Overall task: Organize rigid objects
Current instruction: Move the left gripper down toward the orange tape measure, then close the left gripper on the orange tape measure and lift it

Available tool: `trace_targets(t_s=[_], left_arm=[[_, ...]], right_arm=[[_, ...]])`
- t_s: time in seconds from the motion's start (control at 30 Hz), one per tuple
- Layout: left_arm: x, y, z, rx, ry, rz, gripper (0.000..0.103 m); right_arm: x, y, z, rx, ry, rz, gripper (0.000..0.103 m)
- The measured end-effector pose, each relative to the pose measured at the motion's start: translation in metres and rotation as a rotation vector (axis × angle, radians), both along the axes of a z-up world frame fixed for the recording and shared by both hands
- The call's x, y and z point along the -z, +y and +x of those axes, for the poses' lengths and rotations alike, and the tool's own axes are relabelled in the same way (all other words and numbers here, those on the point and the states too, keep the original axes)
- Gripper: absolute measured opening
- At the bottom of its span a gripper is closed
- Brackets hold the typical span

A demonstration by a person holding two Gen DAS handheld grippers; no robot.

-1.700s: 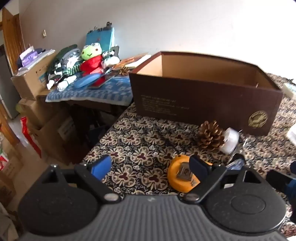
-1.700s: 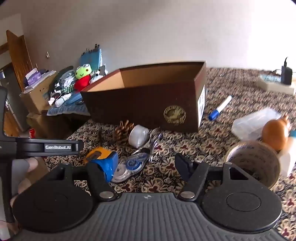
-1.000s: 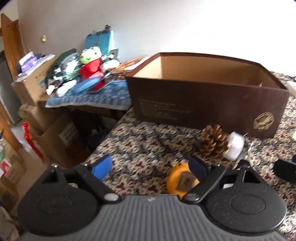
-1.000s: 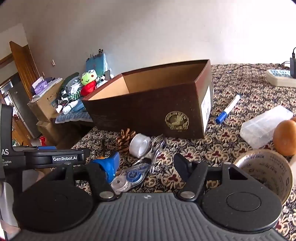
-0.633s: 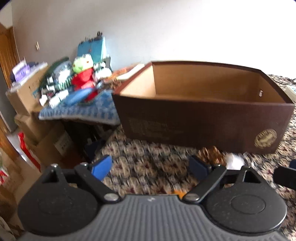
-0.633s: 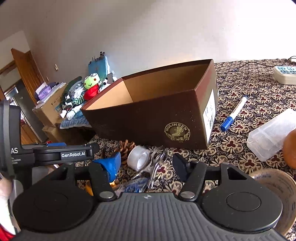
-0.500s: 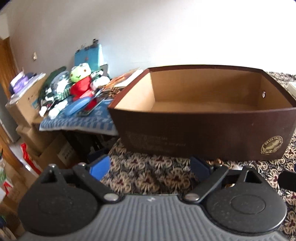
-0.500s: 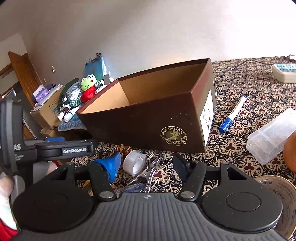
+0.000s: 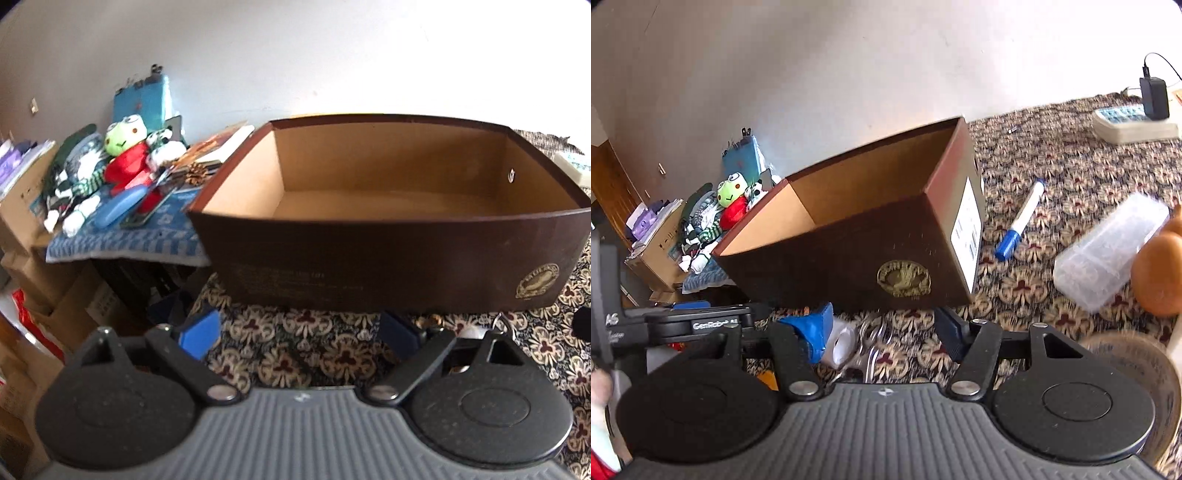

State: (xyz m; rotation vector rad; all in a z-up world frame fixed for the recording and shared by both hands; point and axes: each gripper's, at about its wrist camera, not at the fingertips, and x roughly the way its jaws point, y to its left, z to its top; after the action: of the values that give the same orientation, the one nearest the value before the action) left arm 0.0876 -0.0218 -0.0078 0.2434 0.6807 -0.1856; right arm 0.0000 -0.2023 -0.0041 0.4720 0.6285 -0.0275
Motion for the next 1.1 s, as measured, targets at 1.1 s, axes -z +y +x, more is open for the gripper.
trace_targets(t_s=[1.1], left_arm=[[0.039,0.031,-0.059,0.291,0.121,-0.141,0.093]], right_arm=[[0.025,0.034,0.024,-0.325,0.117,0.220,0.018]])
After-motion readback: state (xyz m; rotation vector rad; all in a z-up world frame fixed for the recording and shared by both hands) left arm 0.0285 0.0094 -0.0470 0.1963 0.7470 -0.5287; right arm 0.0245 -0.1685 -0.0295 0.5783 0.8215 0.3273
